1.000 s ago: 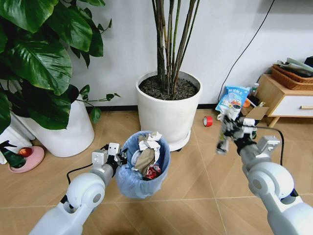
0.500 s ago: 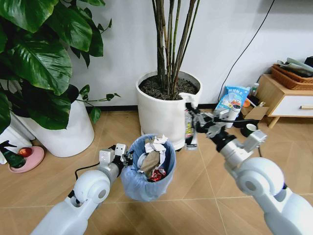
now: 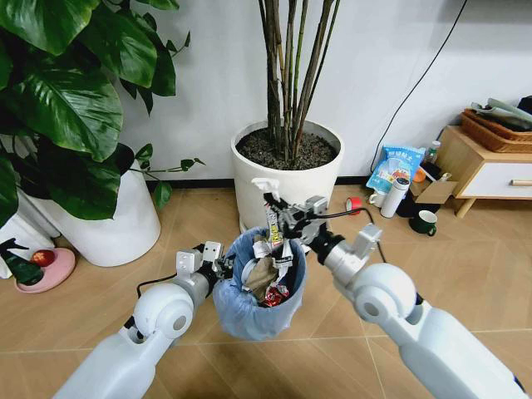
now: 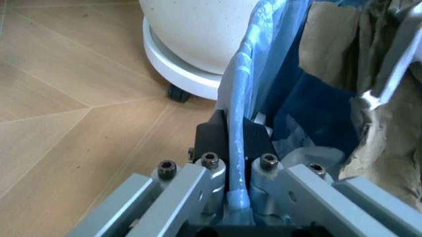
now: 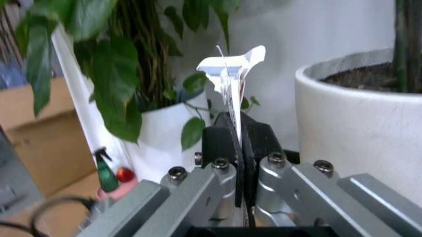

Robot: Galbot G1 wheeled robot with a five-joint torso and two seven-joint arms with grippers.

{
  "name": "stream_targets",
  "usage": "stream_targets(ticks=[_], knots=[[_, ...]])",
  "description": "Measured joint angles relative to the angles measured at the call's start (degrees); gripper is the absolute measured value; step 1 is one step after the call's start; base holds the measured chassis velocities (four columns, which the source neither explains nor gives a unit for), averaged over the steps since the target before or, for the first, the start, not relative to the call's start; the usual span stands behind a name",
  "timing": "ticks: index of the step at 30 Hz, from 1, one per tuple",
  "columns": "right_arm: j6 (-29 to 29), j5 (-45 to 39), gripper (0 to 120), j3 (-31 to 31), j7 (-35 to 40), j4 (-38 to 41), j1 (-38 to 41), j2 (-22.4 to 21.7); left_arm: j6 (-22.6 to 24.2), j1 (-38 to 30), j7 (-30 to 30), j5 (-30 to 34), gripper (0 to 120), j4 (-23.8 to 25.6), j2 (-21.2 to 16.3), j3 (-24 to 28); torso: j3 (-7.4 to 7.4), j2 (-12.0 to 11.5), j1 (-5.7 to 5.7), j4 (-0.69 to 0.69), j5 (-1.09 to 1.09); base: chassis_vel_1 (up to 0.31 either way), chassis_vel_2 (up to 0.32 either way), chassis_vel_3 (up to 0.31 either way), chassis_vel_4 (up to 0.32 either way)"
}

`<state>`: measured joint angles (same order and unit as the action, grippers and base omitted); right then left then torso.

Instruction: Pick up the trash bin and place the garbage on the floor into it.

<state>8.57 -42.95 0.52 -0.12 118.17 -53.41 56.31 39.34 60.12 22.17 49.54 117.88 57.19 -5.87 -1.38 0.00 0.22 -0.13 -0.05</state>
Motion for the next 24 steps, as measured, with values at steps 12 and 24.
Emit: stream_targets(ticks=[12,24], knots=[[-6.94,13.10,0,3.05,-6.23,-8.31,-0.61,1.00,0.54,-0.24,0.52,2.54,0,1.17,-0.69,-0.98,0.00,0.00,0.00,-0.01,0.01,0.000,0.000,0.000,0.000],[-6.15,15.21,17,2.62,-7.81,-8.70,-1.37,0.70,0.61,-0.65,0.65,3.41,0,1.30,-1.41,-1.93,0.01,0.00,0.00,-0.01,0.01,0.000,0.000,0.000,0.000]])
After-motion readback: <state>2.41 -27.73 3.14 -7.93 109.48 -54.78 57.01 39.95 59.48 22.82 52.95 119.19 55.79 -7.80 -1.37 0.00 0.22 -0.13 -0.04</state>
